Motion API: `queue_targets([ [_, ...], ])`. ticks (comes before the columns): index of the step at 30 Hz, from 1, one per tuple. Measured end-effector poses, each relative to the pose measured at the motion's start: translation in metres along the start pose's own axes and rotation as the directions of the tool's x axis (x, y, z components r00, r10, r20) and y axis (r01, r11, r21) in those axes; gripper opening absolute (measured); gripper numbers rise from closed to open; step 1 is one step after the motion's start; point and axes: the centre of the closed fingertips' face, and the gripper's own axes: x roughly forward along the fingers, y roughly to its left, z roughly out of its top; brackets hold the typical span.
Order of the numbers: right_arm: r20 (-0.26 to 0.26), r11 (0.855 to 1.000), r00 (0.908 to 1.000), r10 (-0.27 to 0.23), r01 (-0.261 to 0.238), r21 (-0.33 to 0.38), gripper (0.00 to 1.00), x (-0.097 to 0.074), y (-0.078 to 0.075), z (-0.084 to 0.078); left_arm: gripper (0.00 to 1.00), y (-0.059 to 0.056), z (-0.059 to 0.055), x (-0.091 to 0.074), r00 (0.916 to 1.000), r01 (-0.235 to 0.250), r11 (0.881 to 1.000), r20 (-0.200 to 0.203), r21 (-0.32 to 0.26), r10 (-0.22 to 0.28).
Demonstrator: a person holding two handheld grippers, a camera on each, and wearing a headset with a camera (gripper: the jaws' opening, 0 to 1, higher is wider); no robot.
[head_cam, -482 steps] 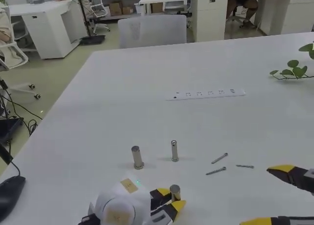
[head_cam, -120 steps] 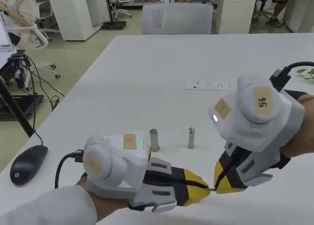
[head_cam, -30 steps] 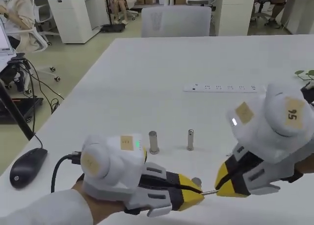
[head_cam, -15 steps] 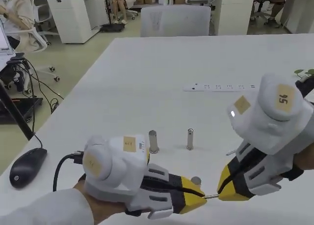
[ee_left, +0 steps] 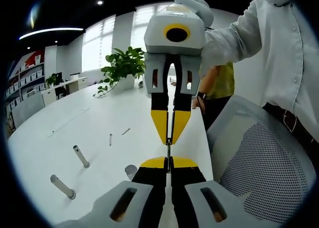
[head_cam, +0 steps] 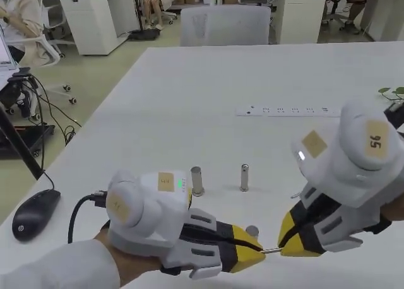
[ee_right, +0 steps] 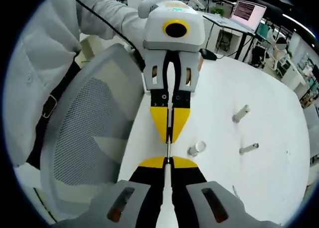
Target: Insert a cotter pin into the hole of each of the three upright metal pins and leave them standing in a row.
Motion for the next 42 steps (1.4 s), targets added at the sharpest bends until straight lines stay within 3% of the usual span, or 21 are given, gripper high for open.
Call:
queue_targets([
  [6,-0.002,1.000,1.0000,0.008,-0.008,0.014,0.05,0.0001,0.0014,-0.0016,0.00,-0.0014,0.0000,0.0011,1.0000,0.007,1.000,-0.002,0.007,-0.007],
  [10,-0.016,0.999,0.9998,0.010,-0.011,-0.038,0.05,0.0025,0.0037,-0.0031,0.00,-0.0029,-0.0013,0.0019,0.9998,0.014,1.000,-0.013,0.016,-0.014],
  [21,-0.015,0.998,0.9998,0.008,-0.009,-0.068,0.05,0.0042,0.0047,-0.0020,0.00,-0.0042,-0.0019,0.0012,0.9997,0.018,1.000,-0.013,0.011,-0.018],
  [35,0.120,0.999,0.9928,-0.006,0.009,-0.032,0.05,0.0003,0.0037,0.0023,0.00,-0.0033,0.0015,-0.0029,0.9996,0.024,1.000,0.016,0.005,-0.025],
  [42,0.143,1.000,0.9898,-0.004,0.008,-0.025,0.05,-0.0003,0.0041,0.0041,0.00,-0.0040,0.0033,-0.0027,0.9993,0.027,1.000,0.025,0.007,-0.027],
])
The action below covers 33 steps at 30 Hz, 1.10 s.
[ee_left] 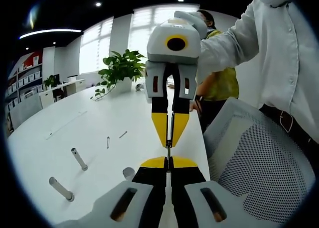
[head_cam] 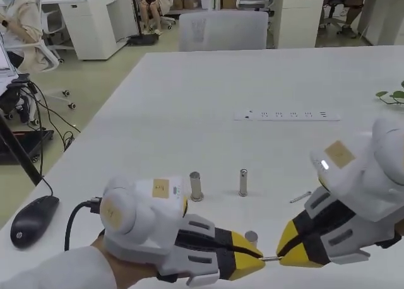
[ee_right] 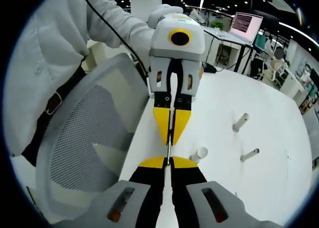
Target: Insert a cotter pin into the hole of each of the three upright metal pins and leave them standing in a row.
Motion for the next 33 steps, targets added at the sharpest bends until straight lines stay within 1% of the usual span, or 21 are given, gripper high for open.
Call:
queue_targets([
  [3,0.026,1.000,0.9997,0.002,-0.001,-0.007,0.05,-0.0002,0.0009,0.0033,0.00,-0.0008,0.0016,-0.0001,0.9999,0.004,1.000,0.011,-0.004,-0.004],
  [9,0.055,1.000,0.9985,-0.005,0.005,-0.004,0.06,-0.0014,0.0007,0.0050,0.00,-0.0002,0.0030,-0.0028,0.9997,0.005,1.000,0.026,-0.013,-0.004],
  [14,0.064,1.000,0.9979,-0.010,0.011,-0.020,0.05,-0.0020,0.0001,0.0052,0.00,-0.0002,0.0044,-0.0032,0.9994,0.006,1.000,0.034,-0.013,-0.006],
  [19,0.088,1.000,0.9961,-0.004,0.002,0.017,0.04,-0.0047,0.0004,0.0076,0.00,-0.0018,0.0044,-0.0036,0.9989,0.017,1.000,0.043,-0.013,-0.016],
  [24,0.081,1.000,0.9967,-0.010,0.009,0.020,0.03,-0.0045,0.0000,0.0077,0.00,-0.0008,0.0045,-0.0028,0.9991,0.012,1.000,0.041,0.014,-0.012],
  [28,0.082,0.999,0.9965,-0.016,0.014,0.030,0.03,-0.0044,-0.0014,0.0072,0.00,0.0007,0.0044,-0.0024,0.9992,0.004,1.000,0.040,0.010,-0.004],
  [33,0.094,0.999,0.9950,-0.032,0.028,0.045,0.03,-0.0040,-0.0030,0.0068,0.01,0.0029,0.0041,-0.0024,0.9992,-0.007,1.000,0.039,0.006,0.007],
])
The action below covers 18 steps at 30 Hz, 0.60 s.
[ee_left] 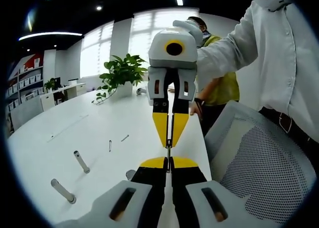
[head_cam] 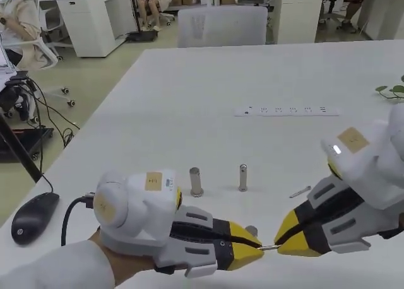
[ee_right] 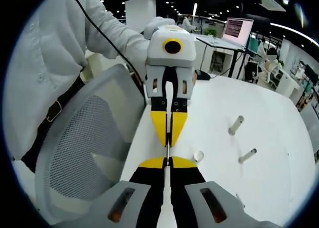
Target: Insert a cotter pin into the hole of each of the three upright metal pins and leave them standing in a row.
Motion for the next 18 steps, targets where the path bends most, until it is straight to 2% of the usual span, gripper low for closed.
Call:
queue_targets([
  [3,-0.001,1.000,1.0000,-0.006,0.006,0.006,0.03,0.000,-0.002,-0.003,0.01,0.001,-0.001,0.000,1.0000,-0.003,1.000,-0.003,-0.004,0.003],
  [7,0.001,1.000,0.9999,-0.016,0.016,0.021,0.03,-0.002,-0.003,-0.006,0.08,0.004,-0.004,-0.002,0.9998,-0.018,1.000,-0.007,-0.014,0.018],
  [10,0.000,0.999,0.9997,-0.023,0.023,0.030,0.03,-0.003,-0.003,-0.008,0.10,0.006,-0.005,-0.003,0.9995,-0.030,0.999,-0.006,-0.020,0.030],
  [18,0.015,0.995,0.9982,-0.057,0.056,0.078,0.03,-0.007,-0.006,-0.019,0.14,0.021,-0.019,-0.013,0.9954,-0.095,0.995,-0.013,-0.027,0.095],
])
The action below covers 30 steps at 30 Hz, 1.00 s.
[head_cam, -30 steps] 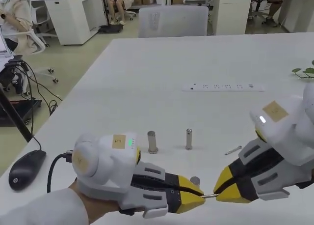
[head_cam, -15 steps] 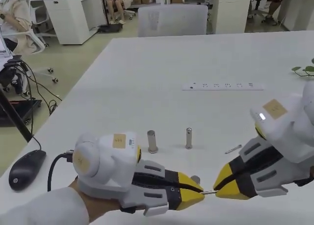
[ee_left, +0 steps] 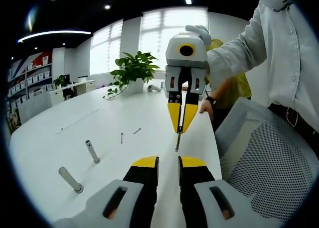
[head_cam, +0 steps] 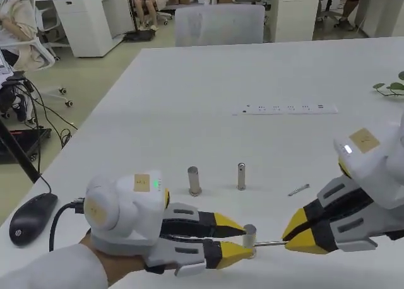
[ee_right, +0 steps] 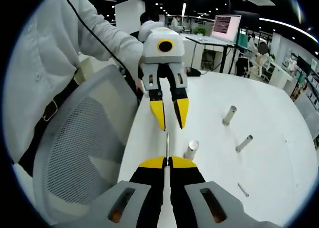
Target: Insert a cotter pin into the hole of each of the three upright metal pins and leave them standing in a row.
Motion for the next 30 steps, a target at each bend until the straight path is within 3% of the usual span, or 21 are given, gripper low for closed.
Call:
queue_targets([
  [6,0.012,0.998,0.9994,-0.032,0.031,0.047,0.03,-0.003,-0.003,-0.009,0.17,0.012,-0.016,-0.002,0.9986,-0.047,0.999,-0.023,0.002,0.047],
  [14,0.009,0.995,0.9986,-0.053,0.052,0.091,0.03,-0.006,-0.004,-0.020,0.20,0.024,-0.031,0.003,0.9967,-0.061,0.998,-0.052,0.017,0.062],
  [20,-0.007,0.992,0.9983,-0.057,0.057,0.116,0.03,-0.009,-0.003,-0.029,0.23,0.034,-0.045,0.011,0.9959,-0.027,0.999,-0.085,0.027,0.029],
  [27,-0.013,0.988,0.9979,-0.064,0.065,0.142,0.03,-0.011,-0.003,-0.034,0.22,0.037,-0.057,0.028,0.9913,0.037,0.996,-0.129,0.084,-0.026],
  [30,-0.015,0.987,0.9979,-0.063,0.065,0.150,0.03,-0.012,-0.004,-0.036,0.20,0.037,-0.057,0.035,0.9885,0.073,0.989,-0.141,0.129,-0.055],
])
